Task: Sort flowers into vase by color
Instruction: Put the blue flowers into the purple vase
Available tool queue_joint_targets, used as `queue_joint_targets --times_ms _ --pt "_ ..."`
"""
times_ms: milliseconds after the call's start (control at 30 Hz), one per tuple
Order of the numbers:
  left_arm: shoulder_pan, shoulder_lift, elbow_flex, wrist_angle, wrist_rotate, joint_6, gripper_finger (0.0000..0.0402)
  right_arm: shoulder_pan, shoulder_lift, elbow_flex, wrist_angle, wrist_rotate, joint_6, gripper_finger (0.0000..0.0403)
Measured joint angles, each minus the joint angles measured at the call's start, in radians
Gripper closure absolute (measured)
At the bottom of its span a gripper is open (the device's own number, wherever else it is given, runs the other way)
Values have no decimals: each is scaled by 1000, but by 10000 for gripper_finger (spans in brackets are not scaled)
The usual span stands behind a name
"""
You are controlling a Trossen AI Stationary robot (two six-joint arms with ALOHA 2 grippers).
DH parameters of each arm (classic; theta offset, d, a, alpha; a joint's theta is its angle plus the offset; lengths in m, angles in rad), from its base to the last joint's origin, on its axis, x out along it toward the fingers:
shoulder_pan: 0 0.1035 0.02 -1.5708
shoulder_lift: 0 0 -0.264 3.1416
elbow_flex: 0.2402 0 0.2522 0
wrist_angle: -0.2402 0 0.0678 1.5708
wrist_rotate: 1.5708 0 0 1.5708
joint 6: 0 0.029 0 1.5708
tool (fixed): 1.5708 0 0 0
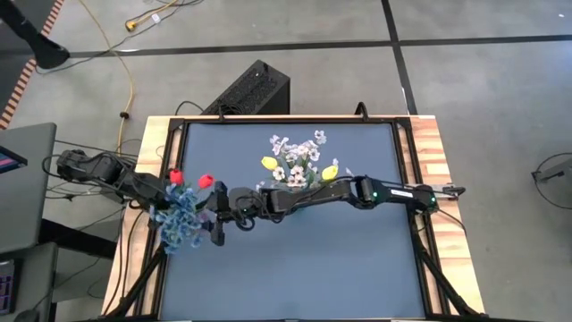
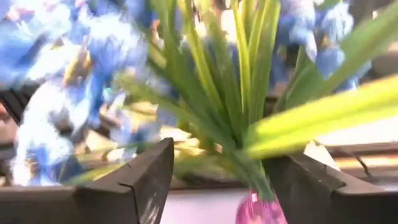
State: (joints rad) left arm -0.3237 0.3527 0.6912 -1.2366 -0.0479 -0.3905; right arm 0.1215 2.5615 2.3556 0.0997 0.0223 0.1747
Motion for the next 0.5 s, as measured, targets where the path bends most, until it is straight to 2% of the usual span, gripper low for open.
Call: queue_joint_targets --times_ms 500 --pt "0 0 102 -123 -47 31 288 -8 -123 -1 -330 0 -25 120"
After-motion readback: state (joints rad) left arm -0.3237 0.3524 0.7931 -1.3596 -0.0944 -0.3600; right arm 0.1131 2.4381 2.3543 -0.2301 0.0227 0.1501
